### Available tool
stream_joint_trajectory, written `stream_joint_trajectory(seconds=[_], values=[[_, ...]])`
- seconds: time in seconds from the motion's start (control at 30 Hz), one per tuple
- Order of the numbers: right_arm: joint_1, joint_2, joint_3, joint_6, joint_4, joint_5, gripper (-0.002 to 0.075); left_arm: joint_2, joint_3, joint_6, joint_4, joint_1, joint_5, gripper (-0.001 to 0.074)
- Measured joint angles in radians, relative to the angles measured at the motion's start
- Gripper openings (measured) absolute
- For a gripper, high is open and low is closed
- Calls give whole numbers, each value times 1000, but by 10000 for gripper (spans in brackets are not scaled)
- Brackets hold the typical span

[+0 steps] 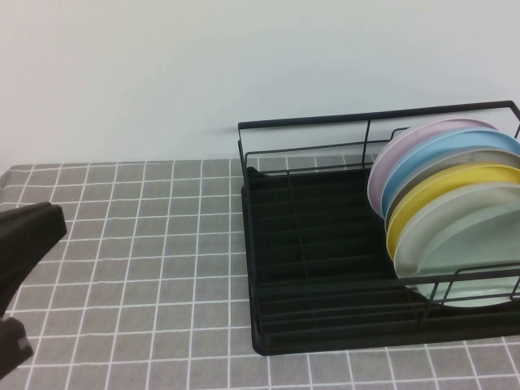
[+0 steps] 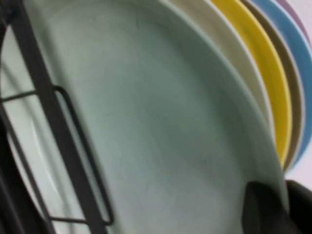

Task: Place plate on rack
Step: Place the plate on the rack

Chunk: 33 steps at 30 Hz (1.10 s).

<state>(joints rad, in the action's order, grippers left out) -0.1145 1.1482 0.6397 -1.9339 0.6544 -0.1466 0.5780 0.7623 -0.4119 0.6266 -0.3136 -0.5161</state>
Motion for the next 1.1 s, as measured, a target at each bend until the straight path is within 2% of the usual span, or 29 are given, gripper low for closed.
stream_joint_trajectory(seconds=[0.1,0.3,0.4,0.67,0.87,1.1], values=[[0,0,-2,0,44,-15,104,0,0,0,-7,0,-2,-1],[0,0,-2,2,100,-8,316,0,0,0,-12,0,-5,-1],[0,-13,-4,2,136,-5,379,0,0,0,-19,0,-8,-1],[0,-130,14,2,333,-4,402,0,0,0,-27,0,-17,-1],[0,-112,15,-43,338,-3,404,0,0,1,-27,0,-28,-1],[0,14,15,-136,338,56,405,0,0,1,-23,0,-37,-1]])
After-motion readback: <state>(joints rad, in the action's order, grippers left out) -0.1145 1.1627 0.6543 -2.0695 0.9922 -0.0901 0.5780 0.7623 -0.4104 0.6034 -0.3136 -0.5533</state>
